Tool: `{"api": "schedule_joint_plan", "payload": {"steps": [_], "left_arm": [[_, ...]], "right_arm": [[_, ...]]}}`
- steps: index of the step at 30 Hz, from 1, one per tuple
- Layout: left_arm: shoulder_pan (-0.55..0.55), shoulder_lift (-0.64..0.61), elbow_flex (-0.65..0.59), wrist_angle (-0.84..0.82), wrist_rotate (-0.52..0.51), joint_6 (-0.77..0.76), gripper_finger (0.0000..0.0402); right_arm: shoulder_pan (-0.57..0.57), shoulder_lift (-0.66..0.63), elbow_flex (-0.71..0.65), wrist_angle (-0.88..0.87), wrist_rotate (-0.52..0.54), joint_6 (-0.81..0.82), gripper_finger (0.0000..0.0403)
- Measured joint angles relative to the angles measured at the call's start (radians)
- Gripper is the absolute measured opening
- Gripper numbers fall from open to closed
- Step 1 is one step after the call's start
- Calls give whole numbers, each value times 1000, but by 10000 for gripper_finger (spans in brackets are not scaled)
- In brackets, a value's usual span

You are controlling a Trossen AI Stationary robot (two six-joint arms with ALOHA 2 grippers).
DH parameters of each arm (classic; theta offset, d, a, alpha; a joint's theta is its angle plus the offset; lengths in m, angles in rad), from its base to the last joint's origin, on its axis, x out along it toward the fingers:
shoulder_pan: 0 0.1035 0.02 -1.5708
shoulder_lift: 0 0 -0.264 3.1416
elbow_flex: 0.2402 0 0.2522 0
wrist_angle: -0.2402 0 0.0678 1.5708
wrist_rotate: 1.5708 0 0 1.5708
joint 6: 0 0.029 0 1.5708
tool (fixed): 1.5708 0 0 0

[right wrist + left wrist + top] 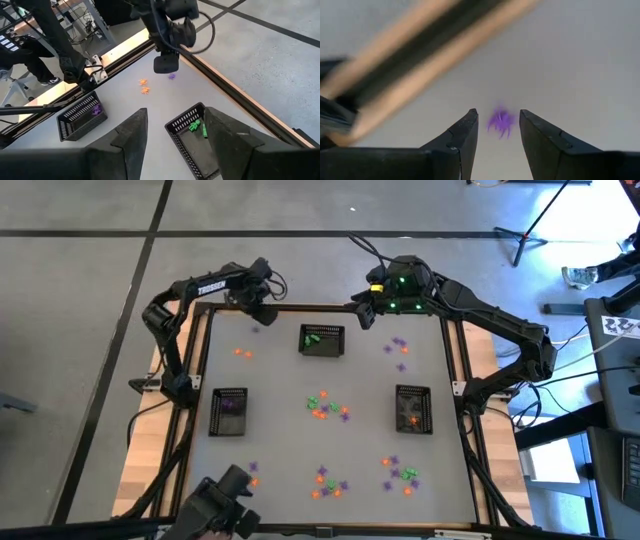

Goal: Sort Halloween decoration
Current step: Put the violet spider toy into the left bin

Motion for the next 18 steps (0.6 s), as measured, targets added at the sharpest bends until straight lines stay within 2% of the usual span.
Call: {"api": "schedule_joint_plan", "payload": {"steps": [7,13,18], "left_arm": [[-1,105,0,-61,2,-1,137],[-9,125,4,-77,19,-1,136],[-22,126,3,-73,25,19,109]], "right_arm": [[0,0,0,-4,0,-3,193],[0,0,0,-6,0,-3,193],[0,0,0,-7,0,-3,193]]}}
